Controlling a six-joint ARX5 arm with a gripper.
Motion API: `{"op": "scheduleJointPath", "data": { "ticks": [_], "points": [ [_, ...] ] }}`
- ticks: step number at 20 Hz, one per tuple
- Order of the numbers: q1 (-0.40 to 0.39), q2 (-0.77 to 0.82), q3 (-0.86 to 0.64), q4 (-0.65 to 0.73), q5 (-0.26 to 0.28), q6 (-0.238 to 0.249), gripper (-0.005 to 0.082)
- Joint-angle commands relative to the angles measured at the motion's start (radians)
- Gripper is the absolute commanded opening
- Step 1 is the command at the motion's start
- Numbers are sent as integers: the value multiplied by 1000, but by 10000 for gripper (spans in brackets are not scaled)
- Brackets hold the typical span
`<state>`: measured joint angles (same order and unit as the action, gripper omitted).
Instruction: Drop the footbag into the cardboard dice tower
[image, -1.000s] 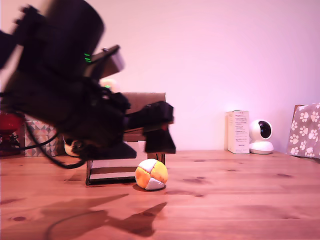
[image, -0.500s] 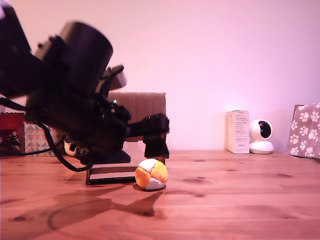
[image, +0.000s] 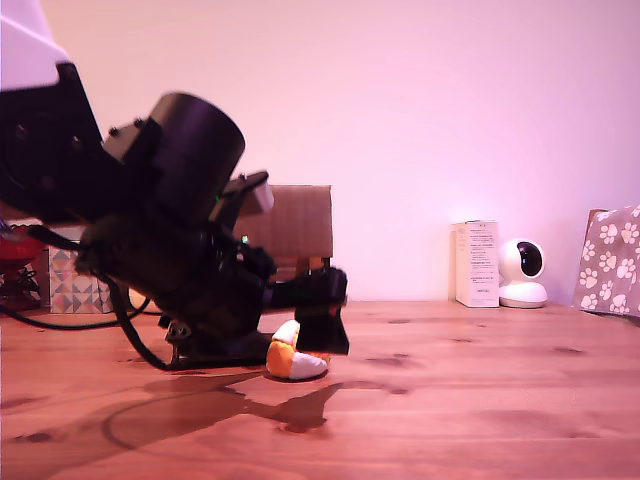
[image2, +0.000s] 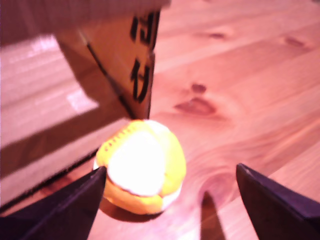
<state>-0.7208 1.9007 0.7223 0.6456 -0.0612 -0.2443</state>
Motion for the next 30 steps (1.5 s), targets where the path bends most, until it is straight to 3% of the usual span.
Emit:
{"op": "scheduleJointPath", "data": {
  "ticks": [1,7,11,13,16,19,27,30],
  "points": [
    [3,37,13,-2,-3,12,741],
    [10,37,52,-45,-26,36,507],
    [14,37,52,-70,-26,36,204],
    [15,37,52,-77,-23,38,129],
    [14,29,52,-88,-5,53,121],
    [10,-39,52,-182,29,54,107],
    [5,-356,52,-501,110,53,108],
    [5,-479,52,-567,114,53,108]
  ]
}}
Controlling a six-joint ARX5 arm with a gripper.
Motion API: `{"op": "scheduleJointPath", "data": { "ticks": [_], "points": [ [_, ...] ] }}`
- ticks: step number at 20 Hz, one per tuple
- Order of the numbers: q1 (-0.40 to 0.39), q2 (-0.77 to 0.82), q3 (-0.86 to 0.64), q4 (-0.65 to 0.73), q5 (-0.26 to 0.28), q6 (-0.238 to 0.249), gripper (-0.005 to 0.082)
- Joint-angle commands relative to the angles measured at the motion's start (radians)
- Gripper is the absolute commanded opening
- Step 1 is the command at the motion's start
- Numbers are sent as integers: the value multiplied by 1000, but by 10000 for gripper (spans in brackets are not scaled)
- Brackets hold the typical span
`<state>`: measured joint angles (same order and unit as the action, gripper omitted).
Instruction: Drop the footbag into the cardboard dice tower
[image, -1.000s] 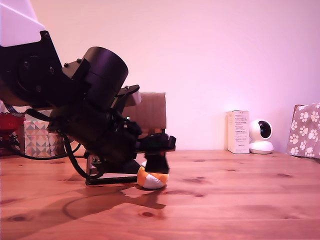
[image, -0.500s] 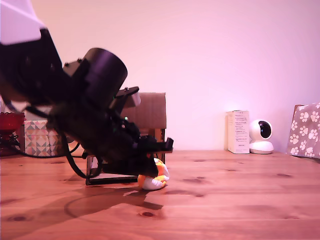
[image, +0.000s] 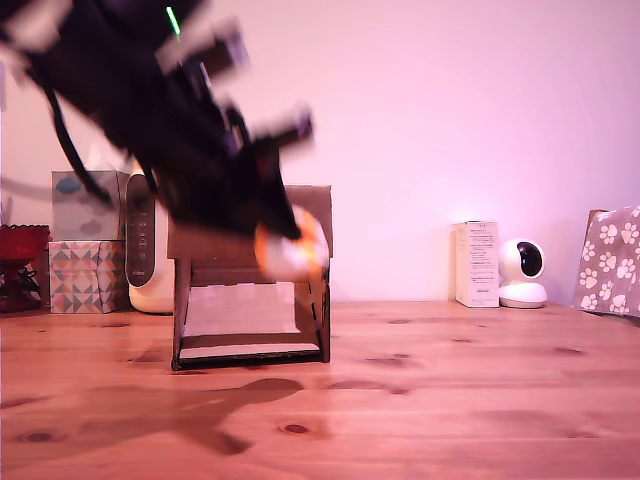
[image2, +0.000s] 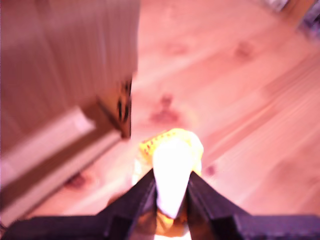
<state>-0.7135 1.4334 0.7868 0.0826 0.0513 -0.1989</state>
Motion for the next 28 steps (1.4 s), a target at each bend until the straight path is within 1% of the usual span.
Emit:
{"op": "scheduleJointPath", "data": {
  "ticks": [1,3,4,6,7,8,9,12,14,17,19,20,24,27,28],
  "points": [
    [-3,-53,-12,-14,1,8,108],
    [-2,-125,-12,-14,-2,10,108],
    [-2,-153,-12,-8,-11,19,108],
    [-2,-207,-12,-3,-65,38,108],
    [3,-223,-12,3,-98,76,108],
    [12,-230,-12,15,-116,105,108],
    [25,-230,-12,33,-119,119,108],
    [76,-227,-12,96,-85,141,108],
    [112,-227,-9,138,-52,155,108],
    [180,-192,44,124,14,155,108],
    [212,-140,114,78,60,159,108],
    [221,-106,156,55,72,172,108],
    [238,40,344,-82,81,231,108],
    [250,141,468,-188,84,260,109],
    [253,167,500,-214,84,260,110]
  ]
}}
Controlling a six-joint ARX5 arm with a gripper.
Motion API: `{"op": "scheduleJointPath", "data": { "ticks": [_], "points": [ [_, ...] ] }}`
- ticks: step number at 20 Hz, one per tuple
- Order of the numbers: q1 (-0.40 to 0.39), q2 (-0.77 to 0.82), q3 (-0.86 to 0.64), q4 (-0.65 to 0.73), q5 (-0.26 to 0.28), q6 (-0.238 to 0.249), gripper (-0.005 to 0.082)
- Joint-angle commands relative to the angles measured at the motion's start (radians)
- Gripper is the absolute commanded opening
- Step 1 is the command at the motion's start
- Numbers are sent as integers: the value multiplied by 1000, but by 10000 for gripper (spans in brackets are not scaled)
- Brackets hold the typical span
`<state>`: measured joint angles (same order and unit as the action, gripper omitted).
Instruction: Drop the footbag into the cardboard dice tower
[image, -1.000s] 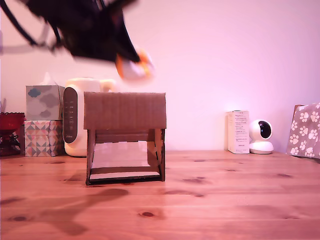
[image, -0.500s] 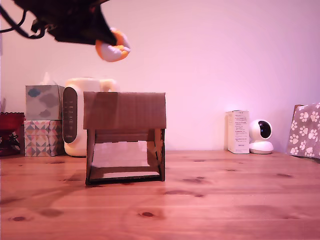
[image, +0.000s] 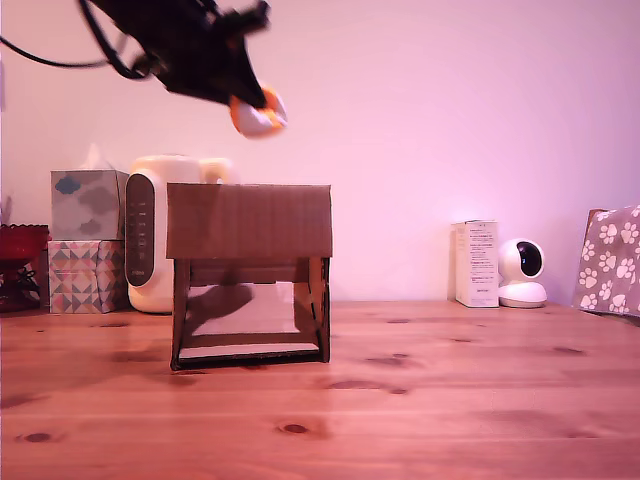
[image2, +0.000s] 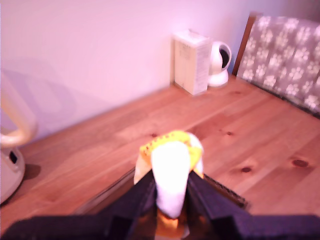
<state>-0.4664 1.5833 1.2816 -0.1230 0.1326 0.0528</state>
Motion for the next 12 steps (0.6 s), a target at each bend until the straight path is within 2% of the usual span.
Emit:
{"op": "scheduleJointPath", "data": {
  "ticks": [1,9,10,12],
  "points": [
    [6,35,29,-31,3,8,110],
    [16,47,41,-36,2,8,118],
    [16,47,41,-33,2,9,182],
    [16,47,41,-26,1,16,508]
  ]
}}
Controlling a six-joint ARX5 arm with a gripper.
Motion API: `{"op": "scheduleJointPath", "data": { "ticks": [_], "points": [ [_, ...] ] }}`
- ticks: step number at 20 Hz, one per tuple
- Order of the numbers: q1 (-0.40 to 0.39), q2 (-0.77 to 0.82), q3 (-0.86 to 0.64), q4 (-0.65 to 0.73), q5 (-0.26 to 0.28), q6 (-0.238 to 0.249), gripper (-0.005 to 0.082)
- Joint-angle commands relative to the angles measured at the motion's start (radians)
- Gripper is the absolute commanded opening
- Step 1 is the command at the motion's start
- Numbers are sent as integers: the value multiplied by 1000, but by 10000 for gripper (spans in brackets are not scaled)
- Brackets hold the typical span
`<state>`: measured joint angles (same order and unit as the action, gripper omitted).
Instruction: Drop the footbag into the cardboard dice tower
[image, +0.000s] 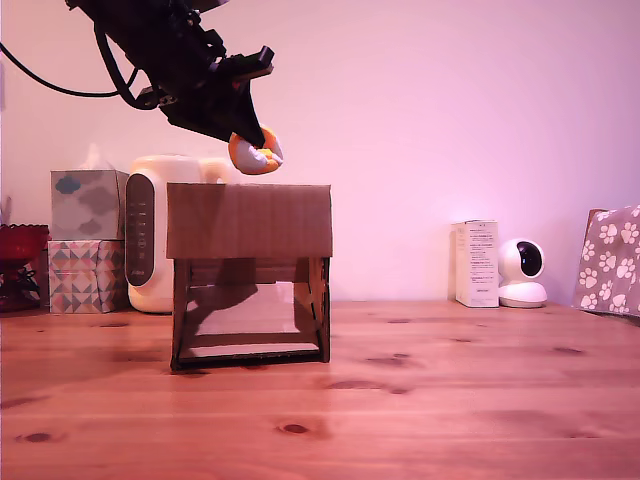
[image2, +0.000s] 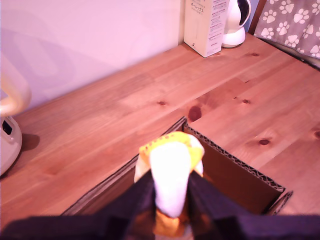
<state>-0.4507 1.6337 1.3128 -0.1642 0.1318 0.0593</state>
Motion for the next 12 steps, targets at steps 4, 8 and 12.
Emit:
{"op": "scheduleJointPath", "data": {
  "ticks": [4,8,12],
  "points": [
    [0,-15,11,-10,-19,29,666],
    [-1,-74,12,-124,-5,41,403],
    [-1,-138,11,-307,40,23,-18]
  ]
}}
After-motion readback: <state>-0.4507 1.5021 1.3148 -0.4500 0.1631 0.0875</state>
